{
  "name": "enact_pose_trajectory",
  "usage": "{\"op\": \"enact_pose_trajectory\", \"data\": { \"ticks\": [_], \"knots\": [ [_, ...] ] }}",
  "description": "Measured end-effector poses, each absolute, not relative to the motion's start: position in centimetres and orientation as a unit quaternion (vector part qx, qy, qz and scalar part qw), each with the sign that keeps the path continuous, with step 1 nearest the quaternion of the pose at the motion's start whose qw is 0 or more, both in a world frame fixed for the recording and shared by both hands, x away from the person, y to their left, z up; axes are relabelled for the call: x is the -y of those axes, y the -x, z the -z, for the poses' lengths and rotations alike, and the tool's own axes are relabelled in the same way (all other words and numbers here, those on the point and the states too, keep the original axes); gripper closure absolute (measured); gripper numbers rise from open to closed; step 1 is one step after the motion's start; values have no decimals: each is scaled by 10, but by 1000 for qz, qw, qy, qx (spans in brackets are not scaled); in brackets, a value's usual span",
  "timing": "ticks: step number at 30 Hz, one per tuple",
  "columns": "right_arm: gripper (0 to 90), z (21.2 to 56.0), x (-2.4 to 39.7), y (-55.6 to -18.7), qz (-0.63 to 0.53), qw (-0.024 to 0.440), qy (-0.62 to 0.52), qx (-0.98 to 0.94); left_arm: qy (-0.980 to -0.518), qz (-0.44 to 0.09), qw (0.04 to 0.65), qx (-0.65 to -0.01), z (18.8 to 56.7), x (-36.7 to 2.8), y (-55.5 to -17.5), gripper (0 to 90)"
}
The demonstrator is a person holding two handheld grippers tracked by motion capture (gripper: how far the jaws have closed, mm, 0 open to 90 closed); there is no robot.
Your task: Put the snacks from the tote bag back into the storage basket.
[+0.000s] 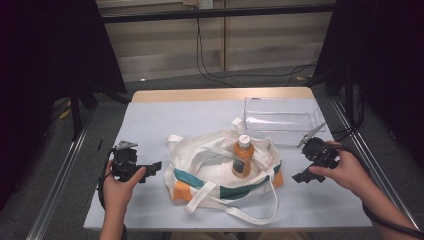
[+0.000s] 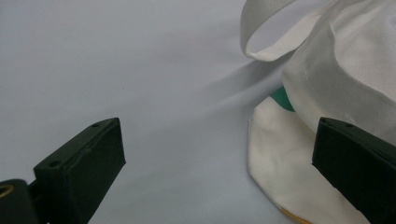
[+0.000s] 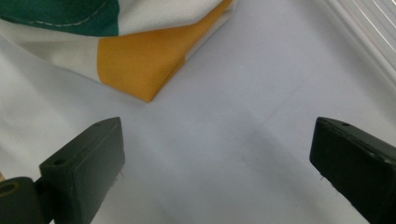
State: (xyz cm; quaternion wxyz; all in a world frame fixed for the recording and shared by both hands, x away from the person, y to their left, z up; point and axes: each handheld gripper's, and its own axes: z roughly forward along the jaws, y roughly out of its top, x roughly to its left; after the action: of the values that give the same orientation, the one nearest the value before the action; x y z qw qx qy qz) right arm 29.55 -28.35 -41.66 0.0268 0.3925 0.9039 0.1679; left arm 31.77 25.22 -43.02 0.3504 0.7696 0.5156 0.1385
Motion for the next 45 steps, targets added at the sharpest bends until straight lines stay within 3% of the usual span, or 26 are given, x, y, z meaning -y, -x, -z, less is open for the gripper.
{"op": "enact_pose_trajectory", "data": {
  "ticks": [45],
  "knots": [
    [44, 369, 254, -314, -111, 4, -362, -925, -777, -128, 345, -512, 432, -254, -317, 22]
  ]
}}
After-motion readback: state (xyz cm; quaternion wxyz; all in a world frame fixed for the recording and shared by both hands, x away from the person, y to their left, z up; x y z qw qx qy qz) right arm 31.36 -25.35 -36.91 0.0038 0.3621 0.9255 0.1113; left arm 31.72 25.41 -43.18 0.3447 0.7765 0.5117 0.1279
